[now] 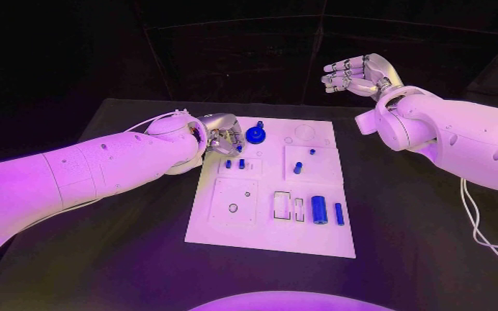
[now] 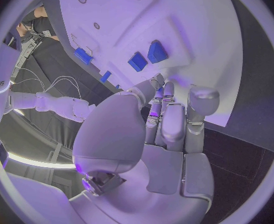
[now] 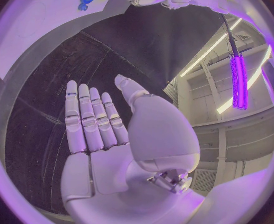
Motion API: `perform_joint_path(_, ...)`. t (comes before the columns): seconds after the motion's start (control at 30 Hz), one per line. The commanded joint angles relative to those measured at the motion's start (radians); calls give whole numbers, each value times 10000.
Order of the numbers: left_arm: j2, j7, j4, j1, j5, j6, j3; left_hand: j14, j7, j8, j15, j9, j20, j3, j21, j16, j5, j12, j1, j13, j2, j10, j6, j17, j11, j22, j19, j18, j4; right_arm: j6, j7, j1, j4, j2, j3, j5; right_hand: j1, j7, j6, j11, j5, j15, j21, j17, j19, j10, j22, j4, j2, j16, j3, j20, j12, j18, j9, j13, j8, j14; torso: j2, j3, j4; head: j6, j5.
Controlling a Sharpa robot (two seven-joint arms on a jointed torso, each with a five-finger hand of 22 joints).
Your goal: Assemble the parts on the task board
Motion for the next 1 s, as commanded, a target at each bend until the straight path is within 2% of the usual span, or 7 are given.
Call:
perform_joint_path(0.03, 14, -96, -9, 9, 27, 140, 6, 6, 12, -119, 84, -13, 58, 69, 17, 19, -23, -96, -120, -10, -27, -131, -152, -35, 26, -6, -21, -117, -27, 72, 73, 21, 20, 4, 6, 27, -2, 281, -63, 11, 10, -1, -40, -9, 52, -84, 11, -41, 100, -17, 3, 52, -12, 45, -6, -7, -28, -72, -1, -1, 5, 2, -5)
perform_joint_path(0.63, -95, -77, 28, 8, 27, -25, 7, -29, 80, -279, 152, 17, 121, 156, -64, -2, -21, -323, -151, -7, -102, -385, -225, -158, 115, -64, -74, -100, -96, 110, 14, 21, 0, -11, 6, -36, 31, 242, -31, -19, -21, -36, -29, 3, 118, -52, 24, -101, 129, 25, 38, 27, 4, 56, 0, -4, -11, 17, -2, -8, 7, 14, -13)
perform_joint_path(0.73, -199, -25, 58, 8, 79, -163, 17, -33, 93, -302, 159, 15, 127, 169, -79, -6, -21, -338, -147, -4, -108, -399, -244, -176, 125, -77, -81, -96, -108, 281, -139, 21, -14, -42, 6, -367, 129, 89, 232, -176, -137, -239, 133, 52, 503, 204, 94, -242, 177, 274, 164, -162, 108, 80, 35, 7, 96, 567, -3, -12, 10, 17, -22)
perform_joint_path(0.8, -262, 65, 44, 7, 264, -316, 105, -42, 111, -341, 169, 11, 136, 201, -116, -15, -19, -351, -134, 1, -102, -405, -282, -206, 135, -113, -98, -87, -125, 444, -276, 21, -29, -68, 6, -770, 183, -98, 585, -380, -218, -498, 402, 121, 1026, 625, 206, -358, 174, 539, 319, -432, 308, 67, 70, 15, 234, 1168, -7, -15, 14, 35, -35)
perform_joint_path(0.87, -366, 213, 41, 7, 644, -629, 213, -46, 133, -360, 178, 15, 145, 249, -171, -12, -16, -354, -118, 6, -69, -394, -284, -208, 146, -167, -122, -74, -133, 631, -420, 20, -28, -116, 6, -1446, 269, -295, 1048, -629, -308, -844, 806, 260, 1712, 1194, 389, -497, 179, 894, 478, -769, 559, 41, 119, 42, 421, 1990, -14, -16, 18, 59, -49)
perform_joint_path(0.97, -606, 497, 87, 26, 1990, -1150, 307, -117, 177, -295, 199, 53, 167, 344, -606, -126, -14, -339, -125, 20, -7, -333, -96, -440, 166, -624, -304, 26, -131, 919, -678, 19, 46, -231, 4, -2730, 394, -543, 1555, -939, -379, -1268, 1441, 525, 2655, 1806, 696, -688, 139, 1394, 559, -1235, 756, 43, 155, 64, 591, 3147, -13, -11, 12, 91, -74)
perform_joint_path(1.0, -681, 595, 102, 37, 2535, -1282, 324, -138, 183, -288, 202, 56, 172, 360, -684, -158, -13, -339, -130, 21, -4, -324, -65, -498, 170, -701, -342, 43, -134, 1006, -766, 18, 83, -274, 4, -3128, 403, -598, 1646, -1006, -379, -1349, 1584, 590, 2847, 1920, 768, -717, 131, 1494, 567, -1334, 775, 44, 156, 66, 612, 3383, -16, 1, 6, 101, -70)
